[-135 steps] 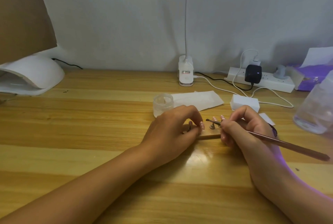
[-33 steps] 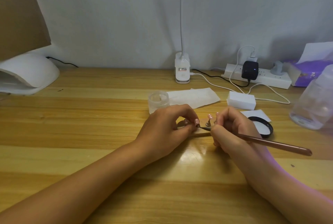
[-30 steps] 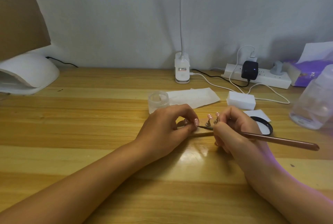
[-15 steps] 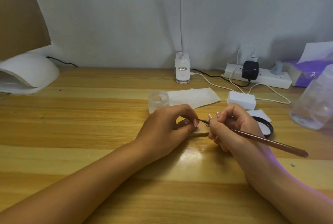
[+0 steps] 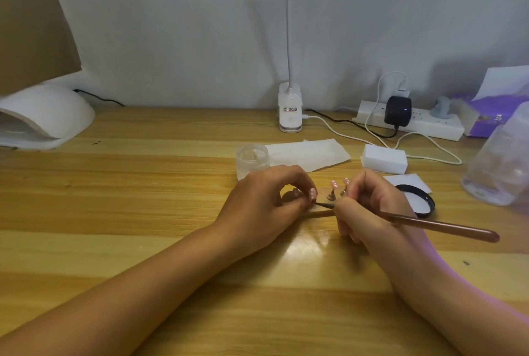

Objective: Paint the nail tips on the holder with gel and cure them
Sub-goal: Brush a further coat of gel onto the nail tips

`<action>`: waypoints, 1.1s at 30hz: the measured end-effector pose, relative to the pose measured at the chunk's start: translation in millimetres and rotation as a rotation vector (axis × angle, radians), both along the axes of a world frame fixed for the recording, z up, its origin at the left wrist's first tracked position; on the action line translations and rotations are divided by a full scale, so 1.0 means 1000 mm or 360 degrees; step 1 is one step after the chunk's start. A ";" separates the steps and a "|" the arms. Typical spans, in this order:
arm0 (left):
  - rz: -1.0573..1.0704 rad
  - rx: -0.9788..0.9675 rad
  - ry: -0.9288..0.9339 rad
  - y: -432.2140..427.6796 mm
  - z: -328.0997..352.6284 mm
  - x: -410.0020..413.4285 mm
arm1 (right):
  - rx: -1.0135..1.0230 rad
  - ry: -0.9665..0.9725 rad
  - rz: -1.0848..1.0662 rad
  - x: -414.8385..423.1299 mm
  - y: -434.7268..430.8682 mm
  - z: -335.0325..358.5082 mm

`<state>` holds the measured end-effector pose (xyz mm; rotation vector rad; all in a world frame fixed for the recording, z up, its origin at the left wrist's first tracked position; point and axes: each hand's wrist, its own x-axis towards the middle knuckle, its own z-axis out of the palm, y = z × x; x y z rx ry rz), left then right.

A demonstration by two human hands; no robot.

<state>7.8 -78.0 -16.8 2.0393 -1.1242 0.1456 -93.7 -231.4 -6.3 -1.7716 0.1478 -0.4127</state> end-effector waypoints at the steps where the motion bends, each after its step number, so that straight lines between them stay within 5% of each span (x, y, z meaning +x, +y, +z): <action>1: 0.0011 0.0000 -0.0010 0.000 0.000 0.000 | 0.0053 -0.0028 -0.0006 -0.002 0.001 0.000; 9: 0.0020 -0.0034 -0.0038 0.000 -0.001 0.000 | 0.0369 -0.0231 -0.0141 -0.004 -0.001 -0.001; 33: 0.0011 -0.0007 -0.0033 0.000 -0.003 0.001 | 0.0008 -0.0020 -0.0131 -0.002 0.001 -0.004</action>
